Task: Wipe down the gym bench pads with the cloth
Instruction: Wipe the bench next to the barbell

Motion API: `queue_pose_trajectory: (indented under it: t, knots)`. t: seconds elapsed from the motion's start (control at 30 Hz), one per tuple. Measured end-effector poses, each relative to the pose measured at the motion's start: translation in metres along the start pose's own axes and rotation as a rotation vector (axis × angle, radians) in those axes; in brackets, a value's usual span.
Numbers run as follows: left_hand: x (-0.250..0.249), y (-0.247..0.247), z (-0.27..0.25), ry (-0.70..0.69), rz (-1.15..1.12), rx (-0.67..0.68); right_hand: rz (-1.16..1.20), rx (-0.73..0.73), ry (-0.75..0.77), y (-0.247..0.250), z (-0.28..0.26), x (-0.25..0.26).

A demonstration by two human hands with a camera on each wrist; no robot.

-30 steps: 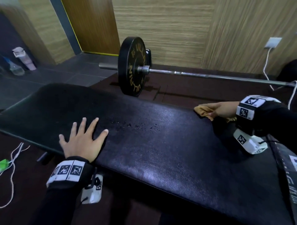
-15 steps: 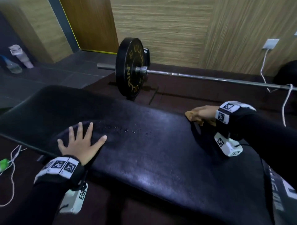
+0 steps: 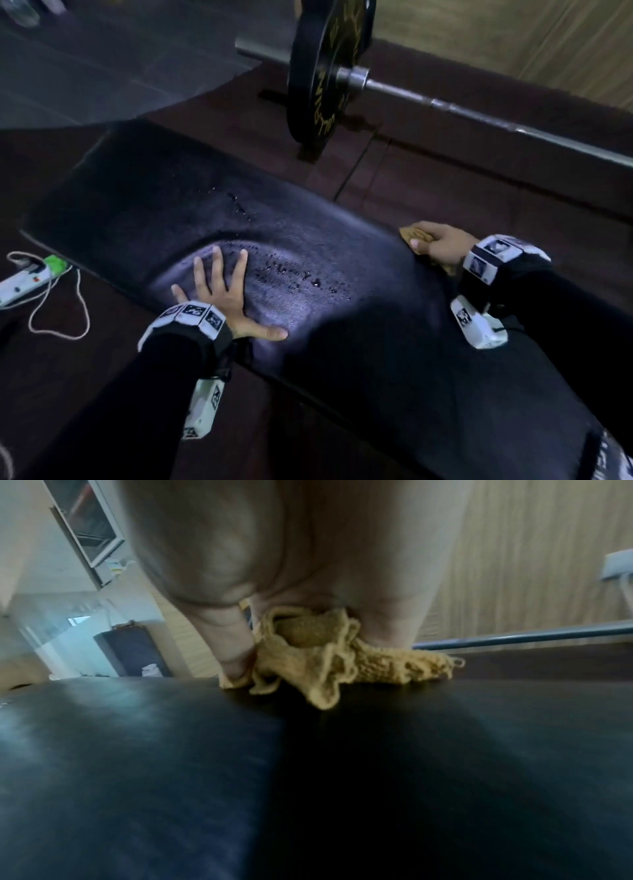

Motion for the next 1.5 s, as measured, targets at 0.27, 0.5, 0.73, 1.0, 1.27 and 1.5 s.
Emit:
queue_pose_trajectory:
  t: [0.27,0.5,0.73,1.0,1.27,1.5]
  knots:
    - [-0.002,0.007,-0.001,-0.017,-0.013,0.1,-0.075,0.038,0.129,-0.024,0.062,0.091]
    - [-0.001,0.006,-0.001,-0.046,-0.025,0.097,-0.181,-0.017,0.084,-0.013,0.002,0.037]
    - [-0.004,0.01,-0.002,0.004,-0.021,0.149,-0.123,0.065,0.12,-0.016,0.025,0.051]
    - [-0.005,0.008,-0.002,0.041,-0.013,0.118,-0.494,0.194,0.575,-0.059,0.081,0.152]
    - [-0.003,0.004,-0.003,0.044,-0.022,0.044,-0.665,0.314,0.858,-0.088,-0.034,0.089]
    - [-0.004,0.005,-0.003,0.042,-0.043,0.059,-0.571,0.236,0.583,-0.029,-0.056,0.024]
Point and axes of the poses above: each hand's wrist, its own z-axis towards the middle knuckle, its own y-axis out of the back of the hand, x = y × z, the point moved 2 cm from there along z, towards the middle knuckle, and after that the axes turned 5 degrees about y, right-handed, at the moved point
